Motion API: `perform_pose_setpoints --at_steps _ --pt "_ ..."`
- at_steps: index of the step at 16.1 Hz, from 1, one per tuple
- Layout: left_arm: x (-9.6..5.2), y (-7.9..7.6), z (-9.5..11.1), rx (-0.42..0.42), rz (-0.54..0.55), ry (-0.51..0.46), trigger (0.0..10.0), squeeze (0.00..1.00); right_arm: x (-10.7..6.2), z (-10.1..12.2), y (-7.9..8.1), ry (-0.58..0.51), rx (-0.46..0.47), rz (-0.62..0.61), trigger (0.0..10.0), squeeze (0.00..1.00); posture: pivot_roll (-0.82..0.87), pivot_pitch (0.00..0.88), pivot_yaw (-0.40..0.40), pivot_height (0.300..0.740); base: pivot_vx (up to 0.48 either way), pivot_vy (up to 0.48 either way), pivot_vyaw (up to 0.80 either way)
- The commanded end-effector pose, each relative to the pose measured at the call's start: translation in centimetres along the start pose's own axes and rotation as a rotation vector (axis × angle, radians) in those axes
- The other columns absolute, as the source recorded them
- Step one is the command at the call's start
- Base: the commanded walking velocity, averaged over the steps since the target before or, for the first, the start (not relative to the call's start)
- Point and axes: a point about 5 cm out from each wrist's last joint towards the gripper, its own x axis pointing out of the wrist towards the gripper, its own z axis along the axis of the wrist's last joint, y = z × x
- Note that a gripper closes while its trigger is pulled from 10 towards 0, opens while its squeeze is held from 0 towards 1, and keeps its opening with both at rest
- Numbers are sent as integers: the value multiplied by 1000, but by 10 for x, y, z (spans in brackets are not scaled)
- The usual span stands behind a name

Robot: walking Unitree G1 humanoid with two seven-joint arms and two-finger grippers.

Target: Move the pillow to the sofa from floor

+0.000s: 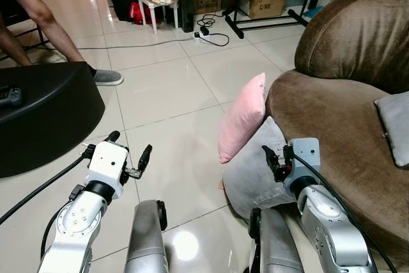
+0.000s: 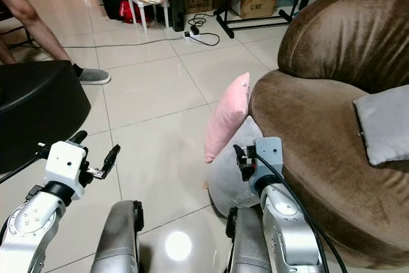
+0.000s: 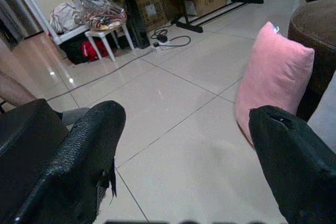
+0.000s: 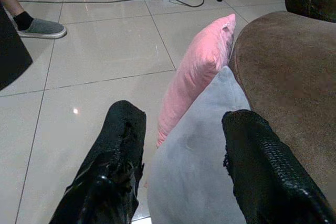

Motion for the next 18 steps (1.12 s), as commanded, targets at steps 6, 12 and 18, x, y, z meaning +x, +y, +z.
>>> perform_pose_setpoints --at_steps 6,12,18 --pt "1 4 -2 -16 31 8 10000 0 3 0 2 17 26 15 10000 0 91 0 -20 486 0 0 0" --pt "0 4 2 -60 29 -21 10000 4 7 4 3 1 17 19 10000 0 95 0 -27 476 126 0 0" --pt "0 3 0 -59 33 -11 10000 0 11 7 4 -18 28 18 10000 0 101 0 -32 476 363 0 0"
